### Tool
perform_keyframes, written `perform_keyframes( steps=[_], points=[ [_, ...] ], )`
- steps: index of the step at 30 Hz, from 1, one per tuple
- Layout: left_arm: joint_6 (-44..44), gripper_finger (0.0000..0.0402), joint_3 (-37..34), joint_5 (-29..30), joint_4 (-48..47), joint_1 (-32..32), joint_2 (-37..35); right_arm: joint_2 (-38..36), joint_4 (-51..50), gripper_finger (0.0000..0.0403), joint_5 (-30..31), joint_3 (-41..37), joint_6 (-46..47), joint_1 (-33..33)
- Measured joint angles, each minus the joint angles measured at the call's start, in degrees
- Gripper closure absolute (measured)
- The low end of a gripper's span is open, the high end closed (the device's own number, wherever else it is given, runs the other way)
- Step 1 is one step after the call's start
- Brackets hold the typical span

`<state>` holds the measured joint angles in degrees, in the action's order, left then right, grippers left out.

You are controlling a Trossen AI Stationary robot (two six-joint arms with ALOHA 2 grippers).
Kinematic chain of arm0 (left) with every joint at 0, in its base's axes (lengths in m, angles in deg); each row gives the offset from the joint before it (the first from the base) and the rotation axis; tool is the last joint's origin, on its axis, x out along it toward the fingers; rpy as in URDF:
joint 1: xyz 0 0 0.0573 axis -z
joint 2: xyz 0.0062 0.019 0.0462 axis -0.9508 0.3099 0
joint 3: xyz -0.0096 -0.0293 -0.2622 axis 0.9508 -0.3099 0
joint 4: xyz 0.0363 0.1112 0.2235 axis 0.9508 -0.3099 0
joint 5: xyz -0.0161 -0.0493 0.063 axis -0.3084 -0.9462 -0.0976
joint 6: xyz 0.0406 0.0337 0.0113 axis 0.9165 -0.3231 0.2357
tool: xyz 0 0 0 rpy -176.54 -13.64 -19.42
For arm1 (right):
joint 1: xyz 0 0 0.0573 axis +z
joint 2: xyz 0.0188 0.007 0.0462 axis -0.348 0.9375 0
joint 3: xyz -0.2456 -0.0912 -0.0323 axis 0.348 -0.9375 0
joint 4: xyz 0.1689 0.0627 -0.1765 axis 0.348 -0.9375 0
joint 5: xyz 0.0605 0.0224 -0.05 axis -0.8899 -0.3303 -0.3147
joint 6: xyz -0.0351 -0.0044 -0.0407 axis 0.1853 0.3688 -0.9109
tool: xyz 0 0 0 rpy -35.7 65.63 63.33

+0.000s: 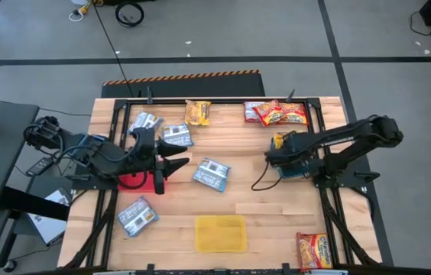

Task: Sort Maruchan noodles
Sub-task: Put the yellow noodle pack into the blue bin

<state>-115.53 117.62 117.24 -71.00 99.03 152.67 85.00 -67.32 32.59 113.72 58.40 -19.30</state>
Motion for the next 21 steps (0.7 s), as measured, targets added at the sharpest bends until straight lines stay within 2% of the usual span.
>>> perform_keyframes(
  steps=[7,12,18,21],
  points=[
    [0.02,0.0221,0.0,0.23,-0.02,-0.01,0.0,0.84,-9.32,0.027,-0.04,4.62,0.4,-1.83],
    [0.04,0.0221,0.0,0.39,-0.35,-0.01,0.0,0.27,-9.28,0.0273,0.25,8.15,-1.57,-2.35],
    [0.04,0.0221,0.0,1.41,-0.37,-0.01,0.02,1.58,-9.2,0.0282,9.11,8.22,-2.56,-4.61],
    [0.02,0.0221,0.0,1.51,-0.28,-0.03,0.39,1.53,-9.22,0.0289,9.27,8.22,-2.29,-5.43]
  ],
)
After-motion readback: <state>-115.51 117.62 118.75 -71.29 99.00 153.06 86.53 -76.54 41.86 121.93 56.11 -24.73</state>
